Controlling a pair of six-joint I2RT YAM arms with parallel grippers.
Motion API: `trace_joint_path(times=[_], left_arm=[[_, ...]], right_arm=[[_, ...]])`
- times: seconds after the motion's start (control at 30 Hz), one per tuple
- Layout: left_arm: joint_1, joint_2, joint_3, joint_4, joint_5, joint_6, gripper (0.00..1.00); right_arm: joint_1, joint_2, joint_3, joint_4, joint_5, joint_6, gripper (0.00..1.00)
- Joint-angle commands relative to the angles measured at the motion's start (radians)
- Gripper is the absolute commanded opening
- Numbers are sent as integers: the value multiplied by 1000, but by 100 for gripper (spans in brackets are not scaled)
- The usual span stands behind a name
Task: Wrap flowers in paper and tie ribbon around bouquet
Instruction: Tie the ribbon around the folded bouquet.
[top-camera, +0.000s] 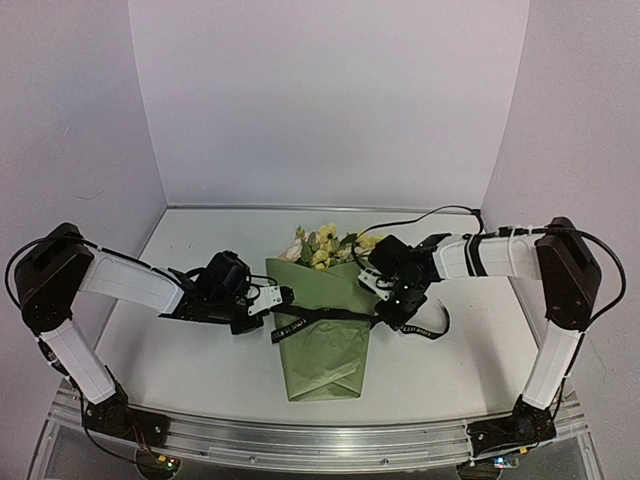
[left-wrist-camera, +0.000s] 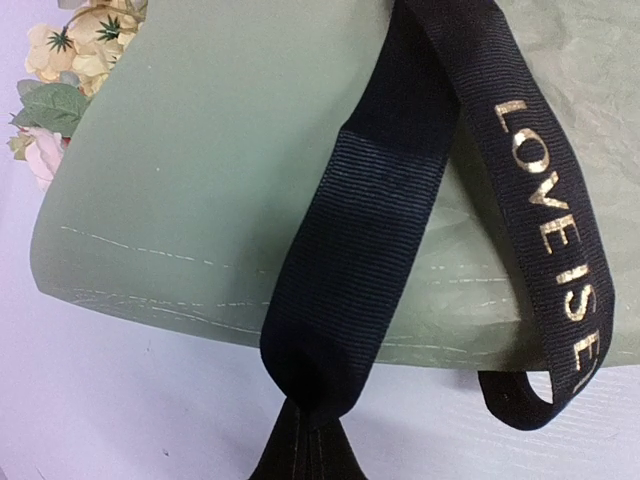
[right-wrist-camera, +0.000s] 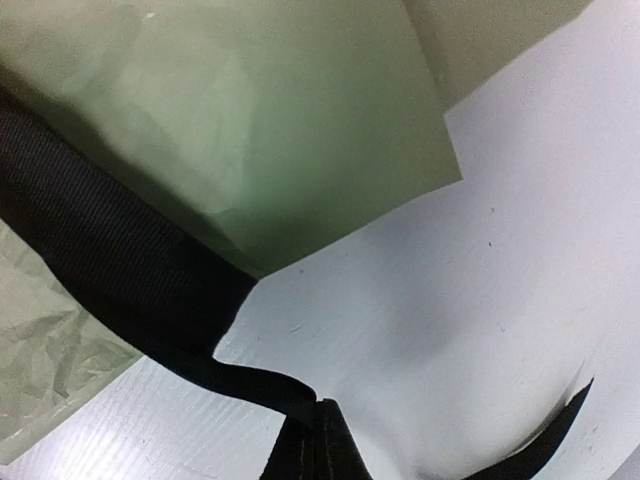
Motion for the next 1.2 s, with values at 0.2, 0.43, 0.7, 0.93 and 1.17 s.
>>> trace_joint_path(times=[0.2, 0.43, 0.7, 0.93, 1.17], left_arm=[[-4, -73, -19, -46, -12, -21, 0], [-4, -82, -26, -62, -55, -17, 0], [-4, -29, 1, -144, -258, -82, 0], [62, -9, -5, -177, -410, -304, 0], [218, -81, -42, -166, -484, -518, 0]], right_arm=[[-28, 73, 182, -306, 82, 268, 0], [-66, 75, 200, -349, 41, 400, 0], [-116, 34, 123, -327, 42, 553, 0], [-275, -152, -197, -123, 53, 796, 0], [-430, -359, -444, -6, 34, 914, 0]])
